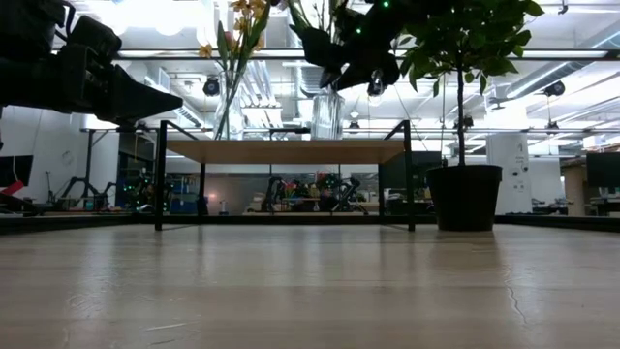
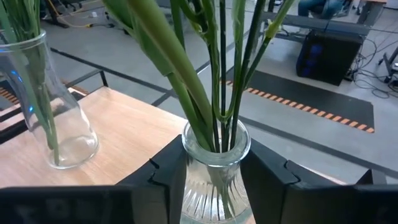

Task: Pick and place flowers into a vace then onto a shelf
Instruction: Put the transparent vase with flowers on the shelf, then return to Home Position

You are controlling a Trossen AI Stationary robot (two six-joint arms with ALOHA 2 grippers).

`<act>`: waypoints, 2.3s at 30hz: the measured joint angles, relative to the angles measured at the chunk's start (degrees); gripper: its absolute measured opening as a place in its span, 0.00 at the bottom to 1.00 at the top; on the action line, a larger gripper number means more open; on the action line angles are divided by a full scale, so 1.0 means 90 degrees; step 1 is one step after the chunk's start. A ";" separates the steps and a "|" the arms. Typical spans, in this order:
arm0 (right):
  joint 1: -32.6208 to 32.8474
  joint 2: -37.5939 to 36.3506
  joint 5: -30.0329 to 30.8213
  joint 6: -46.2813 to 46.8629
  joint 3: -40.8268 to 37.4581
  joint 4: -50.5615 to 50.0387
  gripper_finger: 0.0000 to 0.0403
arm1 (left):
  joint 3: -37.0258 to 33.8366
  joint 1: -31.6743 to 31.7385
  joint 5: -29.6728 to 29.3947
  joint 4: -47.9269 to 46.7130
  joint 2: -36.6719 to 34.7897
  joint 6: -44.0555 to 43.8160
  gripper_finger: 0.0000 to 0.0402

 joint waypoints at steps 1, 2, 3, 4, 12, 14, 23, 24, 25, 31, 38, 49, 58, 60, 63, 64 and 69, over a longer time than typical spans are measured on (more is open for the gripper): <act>0.0000 0.0000 -0.0019 -0.0004 0.0000 0.0000 0.31 | 0.0000 -0.0001 0.0000 0.0000 0.0002 0.0000 0.01; 0.0000 0.0000 -0.0050 -0.0002 0.0000 0.0000 0.33 | 0.0000 -0.0002 0.0000 0.0000 -0.0001 0.0000 0.01; -0.0001 0.0000 -0.0068 -0.0002 0.0000 -0.0004 0.33 | 0.0000 -0.0002 0.0000 0.0000 -0.0001 0.0000 0.01; -0.0002 0.0000 -0.0071 -0.0002 0.0000 -0.0011 0.34 | 0.0000 -0.0002 0.0000 0.0000 0.0002 0.0000 0.01; -0.0002 0.0000 -0.0403 -0.0143 0.0000 -0.0049 0.32 | 0.0000 0.0000 0.0000 -0.0002 -0.0001 0.0000 0.01; 0.0000 0.0000 -0.0423 -0.0146 0.0000 -0.0051 0.33 | 0.0000 -0.0002 0.0000 -0.0022 -0.0001 0.0000 0.01; 0.0000 -0.0007 -0.0406 -0.0151 0.0000 -0.0032 0.46 | 0.0000 0.0000 0.0000 -0.0046 -0.0001 0.0000 0.01; 0.0000 -0.0007 -0.0406 -0.0138 0.0000 -0.0032 0.48 | 0.0000 0.0000 0.0000 -0.0046 -0.0001 0.0000 0.01; 0.0012 -0.0018 -0.0406 -0.0104 0.0000 -0.0036 0.50 | 0.0000 -0.0002 -0.0003 -0.0045 -0.0001 0.0000 0.01; 0.0304 -0.0102 -0.0394 -0.0748 0.0000 -0.0007 0.59 | 0.0002 -0.0002 -0.0364 -0.0044 -0.0006 -0.0126 0.01; 0.0854 -0.0210 -0.0348 -0.1183 0.0000 -0.0012 0.59 | 0.0002 -0.0002 -0.0477 -0.0042 -0.0006 -0.0146 0.01; 0.0960 -0.0461 -0.0218 -0.1142 -0.0002 -0.0325 0.54 | 0.0007 -0.0002 -0.0476 -0.0041 -0.0006 -0.0148 0.01; 0.1680 -0.0663 -0.1089 -0.1613 -0.0086 -0.0739 0.54 | 0.0007 -0.0002 -0.0476 -0.0041 -0.0008 -0.0151 0.01; 0.1953 -0.0663 -0.1236 -0.1676 -0.0143 -0.0888 0.54 | 0.0010 -0.0002 -0.0476 -0.0041 -0.0008 -0.0148 0.01; 0.2370 -0.0737 -0.1232 -0.1657 -0.0376 -0.1100 0.54 | 0.0012 -0.0002 -0.0474 -0.0041 -0.0008 -0.0148 0.01; 0.2502 -0.0799 -0.1232 -0.1579 -0.0489 -0.1112 0.54 | 0.0012 -0.0002 -0.0474 -0.0041 -0.0008 -0.0151 0.01; 0.3168 -0.1364 -0.1237 -0.1289 -0.1254 -0.0993 0.54 | 0.0012 -0.0002 -0.0474 -0.0041 -0.0011 -0.0172 0.01</act>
